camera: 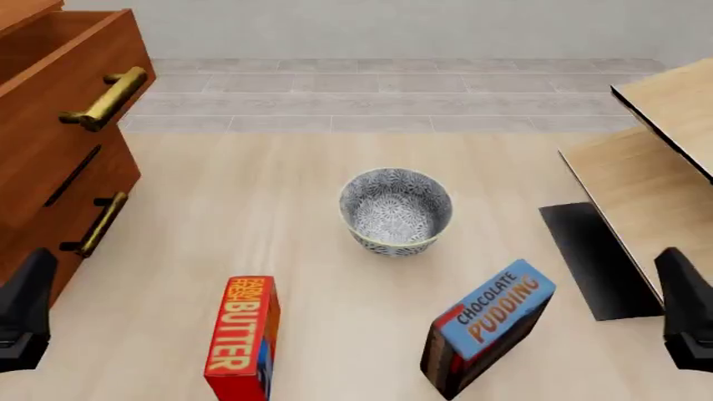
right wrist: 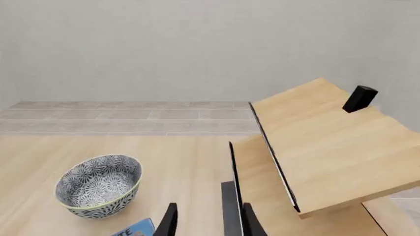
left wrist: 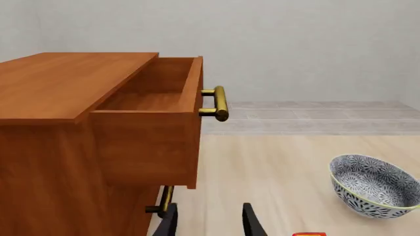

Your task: Close the top drawer of the cabinet.

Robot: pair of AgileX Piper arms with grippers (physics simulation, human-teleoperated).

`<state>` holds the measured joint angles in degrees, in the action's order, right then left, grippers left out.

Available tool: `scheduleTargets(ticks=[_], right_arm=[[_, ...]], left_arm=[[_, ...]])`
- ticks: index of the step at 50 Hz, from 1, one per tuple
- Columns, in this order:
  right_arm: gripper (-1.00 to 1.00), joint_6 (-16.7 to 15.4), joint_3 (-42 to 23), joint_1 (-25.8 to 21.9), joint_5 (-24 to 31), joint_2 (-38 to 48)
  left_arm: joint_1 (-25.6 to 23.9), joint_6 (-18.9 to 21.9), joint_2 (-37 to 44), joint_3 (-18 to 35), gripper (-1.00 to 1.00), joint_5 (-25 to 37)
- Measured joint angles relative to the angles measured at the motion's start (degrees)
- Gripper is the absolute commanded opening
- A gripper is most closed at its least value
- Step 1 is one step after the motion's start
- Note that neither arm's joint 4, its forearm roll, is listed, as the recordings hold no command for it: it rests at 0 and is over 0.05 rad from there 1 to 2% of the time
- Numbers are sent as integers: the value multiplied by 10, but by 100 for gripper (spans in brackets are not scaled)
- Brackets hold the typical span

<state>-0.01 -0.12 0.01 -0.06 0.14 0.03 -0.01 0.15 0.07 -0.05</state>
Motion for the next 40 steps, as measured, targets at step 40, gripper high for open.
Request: scheduleTargets(ticks=[40], right_arm=[[100, 6, -2, -12, 6, 0]], left_arm=[[-19, 79, 2, 10, 100, -16]])
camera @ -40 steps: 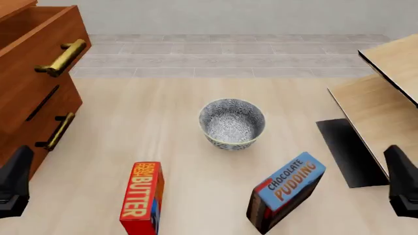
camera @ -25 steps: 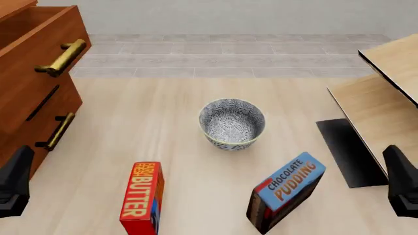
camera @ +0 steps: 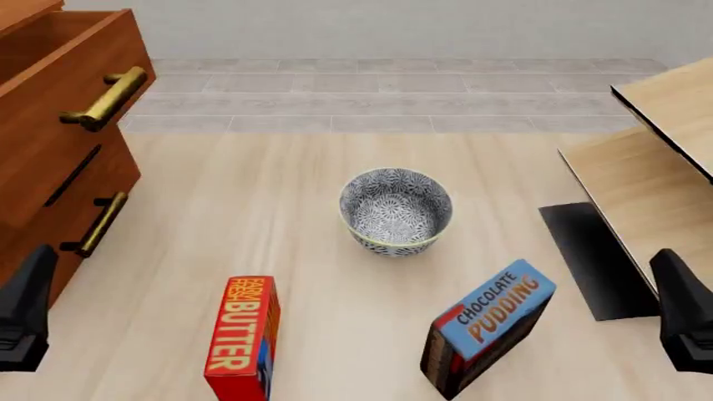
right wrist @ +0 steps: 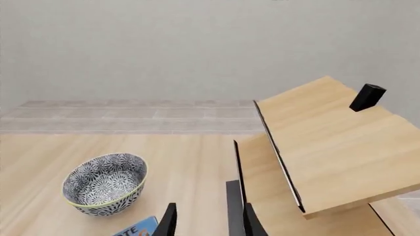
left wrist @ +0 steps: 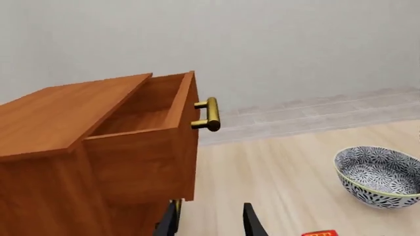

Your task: Close the top drawer of the cabinet.

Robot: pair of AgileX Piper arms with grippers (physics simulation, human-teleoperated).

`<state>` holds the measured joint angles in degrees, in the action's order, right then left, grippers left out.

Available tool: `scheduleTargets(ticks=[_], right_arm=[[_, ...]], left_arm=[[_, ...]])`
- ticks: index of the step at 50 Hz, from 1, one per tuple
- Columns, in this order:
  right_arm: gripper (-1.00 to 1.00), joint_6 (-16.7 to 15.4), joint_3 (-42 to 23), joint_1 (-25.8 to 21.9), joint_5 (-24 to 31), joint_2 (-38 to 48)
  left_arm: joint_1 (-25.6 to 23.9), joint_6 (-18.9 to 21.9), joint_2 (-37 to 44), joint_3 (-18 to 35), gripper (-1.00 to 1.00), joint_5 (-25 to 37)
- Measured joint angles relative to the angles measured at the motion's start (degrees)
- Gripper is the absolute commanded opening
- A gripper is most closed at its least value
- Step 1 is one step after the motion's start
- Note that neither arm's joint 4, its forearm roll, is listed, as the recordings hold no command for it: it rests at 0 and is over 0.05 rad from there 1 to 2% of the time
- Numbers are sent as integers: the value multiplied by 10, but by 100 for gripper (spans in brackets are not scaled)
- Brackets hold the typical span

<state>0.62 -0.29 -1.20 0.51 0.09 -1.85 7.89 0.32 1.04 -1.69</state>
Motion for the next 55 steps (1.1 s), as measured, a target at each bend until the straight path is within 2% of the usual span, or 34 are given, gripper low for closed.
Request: scheduleTargets(ticks=[27, 55], right_arm=[[100, 2, -4, -6, 2, -1], [100, 6, -17, -12, 9, -1]], left_arm=[[-53, 76, 72, 33, 100, -57], [-104, 195, 169, 64, 100, -152]])
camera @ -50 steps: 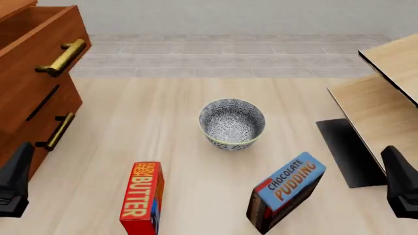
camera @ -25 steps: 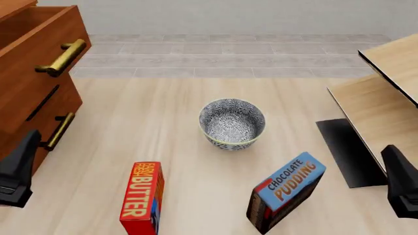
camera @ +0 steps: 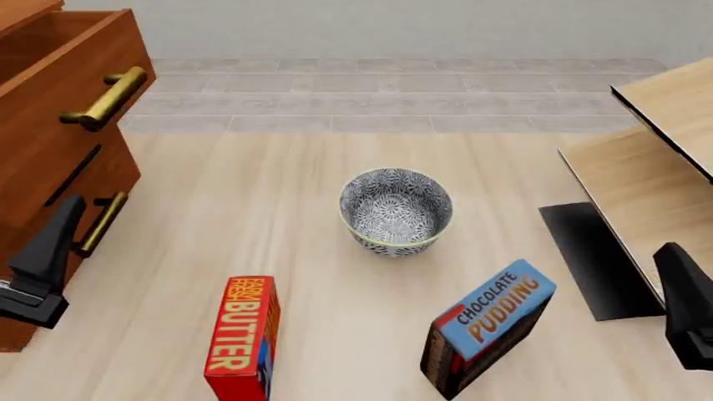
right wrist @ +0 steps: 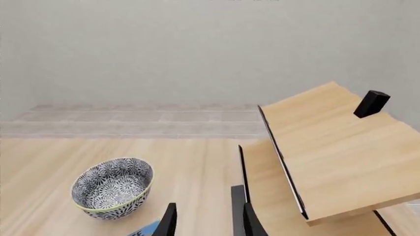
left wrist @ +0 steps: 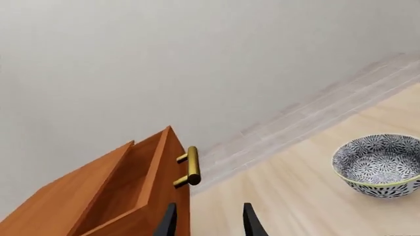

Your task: Close the top drawer of the cabinet.

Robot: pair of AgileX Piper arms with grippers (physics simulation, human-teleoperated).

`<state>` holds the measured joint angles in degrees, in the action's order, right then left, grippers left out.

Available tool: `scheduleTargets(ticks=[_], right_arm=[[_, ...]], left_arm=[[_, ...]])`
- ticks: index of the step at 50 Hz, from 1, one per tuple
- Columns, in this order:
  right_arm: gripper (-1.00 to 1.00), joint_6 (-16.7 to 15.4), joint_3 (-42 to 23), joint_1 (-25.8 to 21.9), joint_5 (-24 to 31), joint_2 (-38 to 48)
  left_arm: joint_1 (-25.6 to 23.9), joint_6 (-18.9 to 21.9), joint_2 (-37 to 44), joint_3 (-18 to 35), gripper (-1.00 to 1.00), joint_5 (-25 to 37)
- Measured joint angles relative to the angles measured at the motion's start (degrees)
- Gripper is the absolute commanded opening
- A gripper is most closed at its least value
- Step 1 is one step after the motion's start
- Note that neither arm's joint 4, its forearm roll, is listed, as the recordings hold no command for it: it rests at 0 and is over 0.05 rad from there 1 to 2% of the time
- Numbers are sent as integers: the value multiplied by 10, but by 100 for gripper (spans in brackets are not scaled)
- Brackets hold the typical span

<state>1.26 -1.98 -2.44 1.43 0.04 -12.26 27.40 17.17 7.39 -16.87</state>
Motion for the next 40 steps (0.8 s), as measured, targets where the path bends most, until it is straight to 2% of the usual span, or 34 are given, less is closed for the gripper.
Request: scheduleTargets(ticks=[21, 33, 40], right_arm=[[100, 5, -3, -4, 1, 0], [100, 4, -1, -6, -1, 0], [100, 3, 0, -8, -1, 0]], left_arm=[[-22, 78, 86, 31, 100, -70], [-24, 146, 153, 47, 100, -133], [-26, 207, 210, 39, 100, -193]])
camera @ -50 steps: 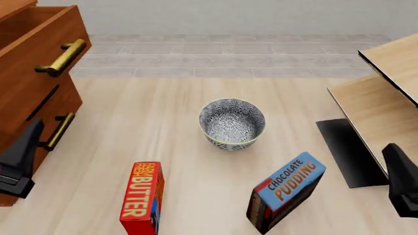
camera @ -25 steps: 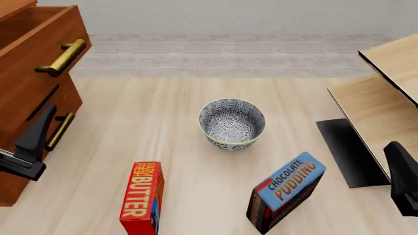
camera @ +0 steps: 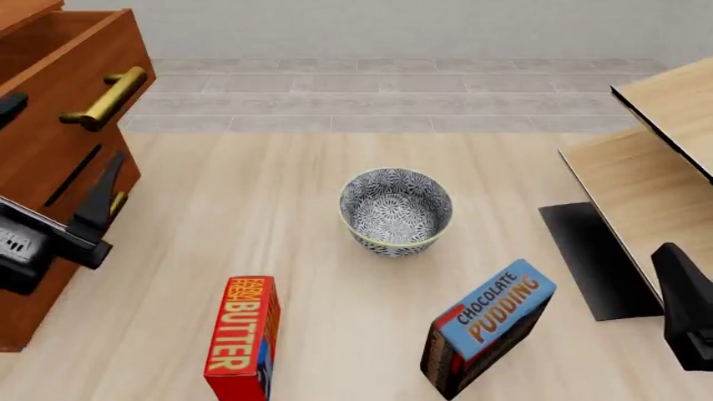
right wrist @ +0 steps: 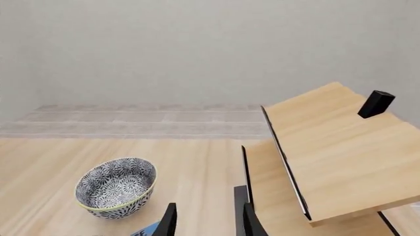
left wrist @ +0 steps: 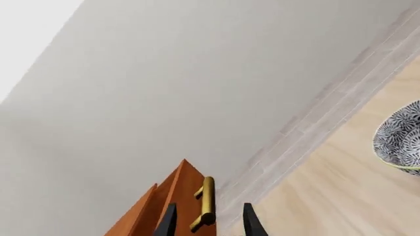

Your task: Close the top drawer of the cabinet.

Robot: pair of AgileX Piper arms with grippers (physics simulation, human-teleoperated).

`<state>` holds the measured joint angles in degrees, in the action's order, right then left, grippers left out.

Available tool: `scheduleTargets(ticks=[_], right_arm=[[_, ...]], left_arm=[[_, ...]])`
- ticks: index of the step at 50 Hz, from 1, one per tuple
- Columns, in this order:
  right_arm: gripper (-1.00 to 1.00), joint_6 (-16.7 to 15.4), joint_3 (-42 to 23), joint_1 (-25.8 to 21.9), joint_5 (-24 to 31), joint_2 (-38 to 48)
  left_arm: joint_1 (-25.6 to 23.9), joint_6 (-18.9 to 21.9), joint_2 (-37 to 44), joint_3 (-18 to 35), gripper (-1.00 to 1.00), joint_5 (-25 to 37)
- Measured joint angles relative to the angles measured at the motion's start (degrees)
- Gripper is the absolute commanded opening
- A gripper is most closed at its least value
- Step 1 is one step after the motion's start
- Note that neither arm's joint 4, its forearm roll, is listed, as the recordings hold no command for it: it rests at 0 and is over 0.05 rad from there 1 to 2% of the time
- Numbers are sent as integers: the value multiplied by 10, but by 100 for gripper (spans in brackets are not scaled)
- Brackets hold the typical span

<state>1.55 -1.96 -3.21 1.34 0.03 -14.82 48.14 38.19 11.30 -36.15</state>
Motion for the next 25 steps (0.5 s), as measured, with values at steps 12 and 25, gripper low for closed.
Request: scheduleTargets(ticks=[12, 25], right_arm=[[100, 0, -1, -2, 1, 0], [100, 1, -5, -2, 3, 0]], left_arm=[[9, 94, 113, -21, 100, -119], [31, 151, 196, -19, 100, -196]])
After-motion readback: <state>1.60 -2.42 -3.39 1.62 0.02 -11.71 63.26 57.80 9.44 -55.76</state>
